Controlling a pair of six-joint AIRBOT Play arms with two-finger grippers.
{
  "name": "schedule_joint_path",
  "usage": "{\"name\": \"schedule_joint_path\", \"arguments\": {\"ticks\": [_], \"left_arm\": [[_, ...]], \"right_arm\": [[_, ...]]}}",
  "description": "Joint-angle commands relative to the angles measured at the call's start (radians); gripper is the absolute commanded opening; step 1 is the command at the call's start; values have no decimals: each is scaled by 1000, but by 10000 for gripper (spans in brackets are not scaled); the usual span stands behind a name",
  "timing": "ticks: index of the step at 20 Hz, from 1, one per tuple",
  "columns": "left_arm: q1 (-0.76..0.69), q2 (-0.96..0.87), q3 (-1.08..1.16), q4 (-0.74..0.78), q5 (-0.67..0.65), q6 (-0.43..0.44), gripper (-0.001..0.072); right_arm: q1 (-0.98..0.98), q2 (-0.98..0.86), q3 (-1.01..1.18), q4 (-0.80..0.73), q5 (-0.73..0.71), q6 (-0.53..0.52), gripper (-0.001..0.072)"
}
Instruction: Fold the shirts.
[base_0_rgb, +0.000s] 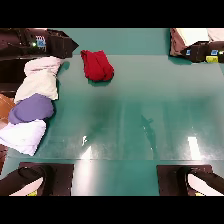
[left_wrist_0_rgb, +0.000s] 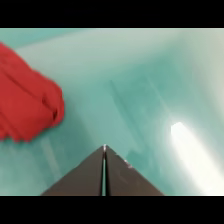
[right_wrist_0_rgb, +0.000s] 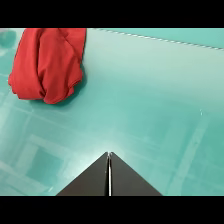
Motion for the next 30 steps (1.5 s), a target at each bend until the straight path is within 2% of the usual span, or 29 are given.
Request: {"name": "schedule_joint_path", "arguments": {"ticks": [1, 4, 5, 6, 7, 9, 12, 15, 17, 20, 25, 28, 30], "left_arm": [[1, 0, 0, -1, 77, 0, 25], [1, -2, 0, 7, 127, 2, 26], [1, -13, 0, 42, 171, 2, 129], [1, -32, 0, 99, 205, 0, 502], [3, -65, 0, 167, 230, -20, 652], [27, -155, 0, 217, 248, -72, 652], [100, -354, 0, 200, 260, -163, 655], [146, -545, 0, 96, 323, -170, 655], [148, -649, 0, 18, 384, -143, 655], [145, -747, 1, -140, 472, -66, 654], [145, -785, 9, -175, 503, -54, 638], [145, -780, 53, -175, 483, -51, 56], [152, -776, 130, -163, 383, -50, 25]], "right_arm": [[1, 0, 1, 0, 0, 0, 18], [1, 0, 1, 1, 0, 0, 18], [1, 0, 1, 1, 0, 0, 18], [1, 0, 1, 1, 0, 0, 18], [1, 0, 1, 1, 0, 0, 18], [1, 0, 1, 8, 5, 0, 18], [1, 0, 1, 9, 5, 0, 18], [1, 0, 1, 9, 5, 0, 18], [2, 0, 1, 9, 12, 0, 18], [2, 0, 1, 9, 33, 0, 18], [2, 0, 1, 8, 54, 0, 18], [2, 0, 1, 8, 54, 0, 18], [2, 2, 2, 9, 52, 0, 18]]}}
